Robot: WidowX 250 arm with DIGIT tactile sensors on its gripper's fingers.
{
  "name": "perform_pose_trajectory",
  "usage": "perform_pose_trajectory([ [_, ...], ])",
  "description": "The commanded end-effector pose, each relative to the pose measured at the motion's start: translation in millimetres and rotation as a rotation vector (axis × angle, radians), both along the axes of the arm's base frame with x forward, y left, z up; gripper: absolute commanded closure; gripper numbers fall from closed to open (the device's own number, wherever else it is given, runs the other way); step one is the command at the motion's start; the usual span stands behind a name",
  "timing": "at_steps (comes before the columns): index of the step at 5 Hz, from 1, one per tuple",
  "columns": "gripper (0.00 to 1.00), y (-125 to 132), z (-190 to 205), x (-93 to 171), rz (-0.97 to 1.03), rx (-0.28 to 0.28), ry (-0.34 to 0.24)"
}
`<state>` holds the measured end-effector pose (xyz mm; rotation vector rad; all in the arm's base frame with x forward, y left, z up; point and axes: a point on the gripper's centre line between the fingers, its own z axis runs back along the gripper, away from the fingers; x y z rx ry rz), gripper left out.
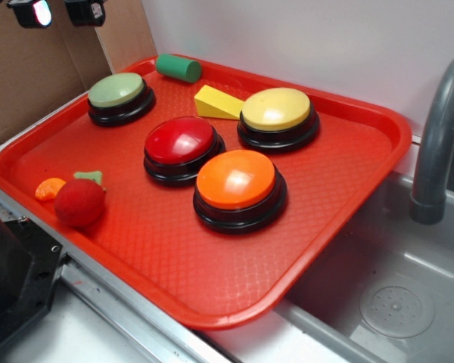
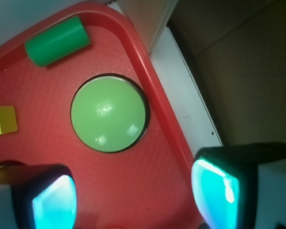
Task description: Push the green button.
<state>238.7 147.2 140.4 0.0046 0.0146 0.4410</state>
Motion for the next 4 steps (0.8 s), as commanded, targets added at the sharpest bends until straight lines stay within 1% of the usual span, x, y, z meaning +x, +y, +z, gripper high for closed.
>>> perform_pose_trajectory([
  [1, 0.0, -5.6, 27.3, 0.4, 0.034, 0.102, -0.118],
  [3, 0.0, -1.4, 30.4, 2.3, 0.019, 0.079, -0.121],
  [4, 0.0, 0.1, 28.5, 4.3, 0.032, 0.084, -0.125],
])
